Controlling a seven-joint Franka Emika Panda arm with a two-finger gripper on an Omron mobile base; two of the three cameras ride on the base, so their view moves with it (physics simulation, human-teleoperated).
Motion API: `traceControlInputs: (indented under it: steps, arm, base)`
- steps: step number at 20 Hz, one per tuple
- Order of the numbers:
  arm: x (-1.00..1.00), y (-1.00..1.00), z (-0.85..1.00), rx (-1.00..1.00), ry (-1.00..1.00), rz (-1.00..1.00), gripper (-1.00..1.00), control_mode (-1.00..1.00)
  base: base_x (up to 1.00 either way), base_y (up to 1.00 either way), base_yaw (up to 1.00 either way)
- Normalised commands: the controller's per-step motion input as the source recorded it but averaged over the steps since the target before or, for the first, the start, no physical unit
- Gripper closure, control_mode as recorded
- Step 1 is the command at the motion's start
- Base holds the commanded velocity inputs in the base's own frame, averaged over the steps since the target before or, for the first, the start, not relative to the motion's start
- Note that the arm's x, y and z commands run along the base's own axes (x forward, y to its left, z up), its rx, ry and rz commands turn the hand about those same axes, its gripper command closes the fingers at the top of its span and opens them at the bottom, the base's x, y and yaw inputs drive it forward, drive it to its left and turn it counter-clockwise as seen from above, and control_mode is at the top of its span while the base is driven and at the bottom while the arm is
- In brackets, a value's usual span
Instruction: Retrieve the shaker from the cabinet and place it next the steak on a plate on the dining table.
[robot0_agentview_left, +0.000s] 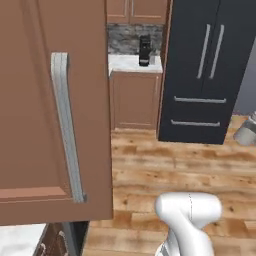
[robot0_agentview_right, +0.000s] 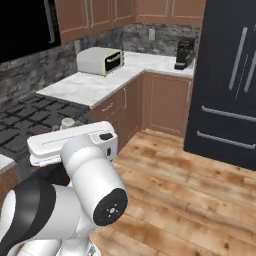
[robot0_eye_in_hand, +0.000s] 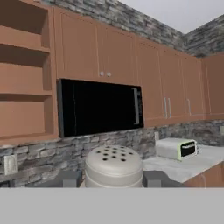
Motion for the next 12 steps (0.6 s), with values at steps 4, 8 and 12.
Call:
traceControlInputs:
  steps: [4, 8, 12]
  arm:
    - [0.00, 0.00, 0.00, 0.00, 0.00, 0.00, 1.00, 1.00]
    - [0.00, 0.00, 0.00, 0.00, 0.00, 0.00, 1.00, 1.00]
    - [0.00, 0.00, 0.00, 0.00, 0.00, 0.00, 1.00, 1.00]
  base:
    - [0.00, 0.00, -1.00]
    - [0.00, 0.00, -1.00]
    - [0.00, 0.00, -1.00]
